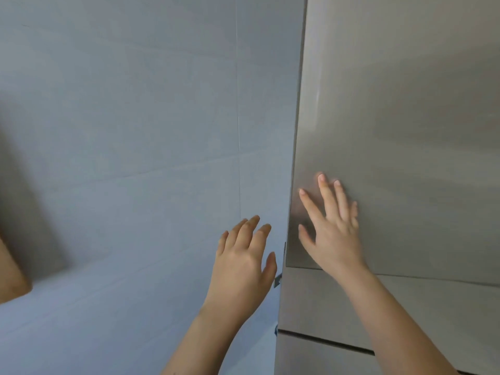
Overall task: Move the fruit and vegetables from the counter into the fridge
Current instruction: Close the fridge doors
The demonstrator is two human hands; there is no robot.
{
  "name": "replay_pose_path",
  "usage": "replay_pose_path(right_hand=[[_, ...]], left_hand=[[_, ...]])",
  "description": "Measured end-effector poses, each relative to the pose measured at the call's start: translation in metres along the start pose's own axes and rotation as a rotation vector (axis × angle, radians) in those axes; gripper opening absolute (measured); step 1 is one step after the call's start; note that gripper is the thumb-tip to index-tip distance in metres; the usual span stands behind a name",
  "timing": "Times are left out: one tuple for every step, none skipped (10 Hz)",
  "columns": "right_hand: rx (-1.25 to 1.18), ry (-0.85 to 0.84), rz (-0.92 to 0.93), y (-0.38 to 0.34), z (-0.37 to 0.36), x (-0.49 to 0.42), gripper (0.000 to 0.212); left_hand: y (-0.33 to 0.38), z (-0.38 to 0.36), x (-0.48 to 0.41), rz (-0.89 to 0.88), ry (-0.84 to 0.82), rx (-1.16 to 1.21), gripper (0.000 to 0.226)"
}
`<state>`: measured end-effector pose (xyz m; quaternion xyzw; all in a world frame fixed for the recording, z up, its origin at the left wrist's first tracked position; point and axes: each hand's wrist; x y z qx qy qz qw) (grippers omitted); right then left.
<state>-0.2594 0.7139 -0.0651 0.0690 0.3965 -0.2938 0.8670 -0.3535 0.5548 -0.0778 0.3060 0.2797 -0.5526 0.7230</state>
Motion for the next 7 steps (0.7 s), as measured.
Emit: replay_pose_path(right_hand=[[0.015,-0.022,-0.029,0.01,-0.023,-0.02,0.067],[0.025,0.003,-0.036,0.013,-0.039,-0.033,0.067],[0.05,0.068,-0.036,0.013,-0.048,-0.035,0.064],[0.061,0.117,-0.034,0.012,-0.053,-0.036,0.059],[0.039,0.12,-0.067,0.007,-0.051,-0.038,0.058],[-0.052,0.142,-0.077,-0.007,-0.05,-0.037,0.057],[-0.112,0.127,0.006,-0.03,-0.049,-0.032,0.055]], left_hand=[[-0.01,-0.02,-0.016,0.009,-0.017,-0.015,0.042],[-0.018,-0.036,-0.026,0.023,-0.017,-0.045,0.042],[-0.023,-0.046,-0.032,0.05,-0.031,-0.065,0.043],[-0.028,-0.052,-0.034,0.05,-0.028,-0.075,0.043],[-0.033,-0.048,-0.03,0.074,-0.029,-0.078,0.042],[-0.043,-0.038,-0.021,0.073,0.004,-0.126,0.043],[-0.052,-0.021,-0.008,0.138,0.03,-0.143,0.043]])
Point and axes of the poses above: each hand's wrist, its own x-axis away from the middle knuckle, its own z-axis out of the back of the hand, y = z × x, and after that the axes turned 4 degrees about -z, right-handed
